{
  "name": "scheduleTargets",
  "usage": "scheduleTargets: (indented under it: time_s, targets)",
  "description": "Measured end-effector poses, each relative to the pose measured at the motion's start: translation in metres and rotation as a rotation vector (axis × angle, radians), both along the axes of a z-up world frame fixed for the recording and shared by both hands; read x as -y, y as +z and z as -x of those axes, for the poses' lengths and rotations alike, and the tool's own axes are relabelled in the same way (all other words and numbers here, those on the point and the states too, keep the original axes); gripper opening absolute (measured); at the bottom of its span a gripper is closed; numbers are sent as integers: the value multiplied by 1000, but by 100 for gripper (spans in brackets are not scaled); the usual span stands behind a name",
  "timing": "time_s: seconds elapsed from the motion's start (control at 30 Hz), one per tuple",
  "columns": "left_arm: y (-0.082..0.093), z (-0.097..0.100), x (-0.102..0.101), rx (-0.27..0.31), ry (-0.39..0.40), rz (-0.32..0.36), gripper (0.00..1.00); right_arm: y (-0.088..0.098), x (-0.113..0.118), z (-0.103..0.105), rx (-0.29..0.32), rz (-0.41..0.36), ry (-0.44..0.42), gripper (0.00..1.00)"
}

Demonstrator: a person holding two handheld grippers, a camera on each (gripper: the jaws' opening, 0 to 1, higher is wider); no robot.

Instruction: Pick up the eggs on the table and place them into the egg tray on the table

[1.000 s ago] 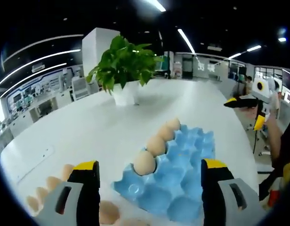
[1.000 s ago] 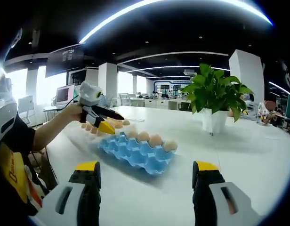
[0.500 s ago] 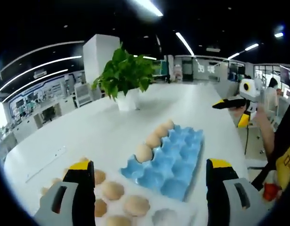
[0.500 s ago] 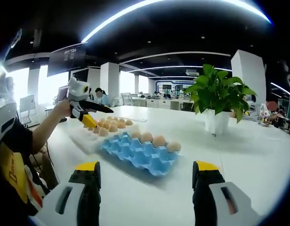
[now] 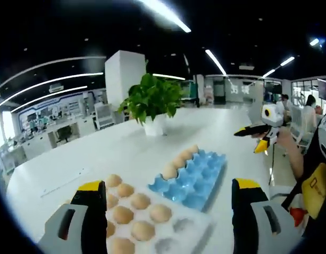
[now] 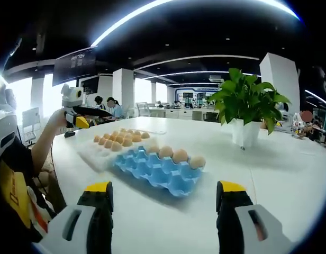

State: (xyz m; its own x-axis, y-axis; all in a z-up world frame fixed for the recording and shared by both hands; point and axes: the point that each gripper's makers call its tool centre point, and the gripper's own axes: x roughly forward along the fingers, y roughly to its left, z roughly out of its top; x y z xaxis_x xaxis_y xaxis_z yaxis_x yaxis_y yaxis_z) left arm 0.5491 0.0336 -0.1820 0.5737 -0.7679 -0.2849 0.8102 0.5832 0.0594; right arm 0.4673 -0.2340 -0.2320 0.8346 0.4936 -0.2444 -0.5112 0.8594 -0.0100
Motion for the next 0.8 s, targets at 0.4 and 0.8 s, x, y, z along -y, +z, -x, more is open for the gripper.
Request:
scheduleTargets:
  time_s: [0.4,0.8]
  targets:
    - [-23,17,-45,-15,144,24,100,-1,1,2,-2,-2,-6,83]
    - [-45,34,-113,-25,377,34,100,2,10,5,7,-13,-30,83]
